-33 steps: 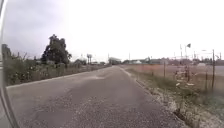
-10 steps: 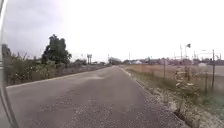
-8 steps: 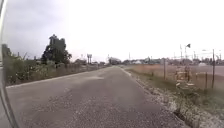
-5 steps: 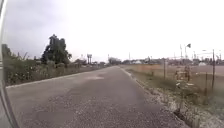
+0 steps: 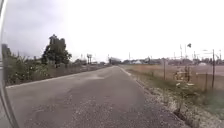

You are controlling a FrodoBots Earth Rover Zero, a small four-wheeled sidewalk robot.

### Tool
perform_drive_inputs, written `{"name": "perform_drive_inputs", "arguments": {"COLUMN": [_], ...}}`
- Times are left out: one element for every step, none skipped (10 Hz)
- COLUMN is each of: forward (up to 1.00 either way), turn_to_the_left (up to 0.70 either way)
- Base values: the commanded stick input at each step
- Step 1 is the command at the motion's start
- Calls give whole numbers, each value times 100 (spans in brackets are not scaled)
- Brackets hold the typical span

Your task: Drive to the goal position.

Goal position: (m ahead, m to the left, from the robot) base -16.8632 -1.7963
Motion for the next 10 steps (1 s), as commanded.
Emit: {"name": "perform_drive_inputs", "arguments": {"forward": [8, 8, 8, 8, 8, 8, 8, 8, 8, 8], "turn_to_the_left": [0, 0, 0, 0, 0, 0, 0, 0, 0, 0]}}
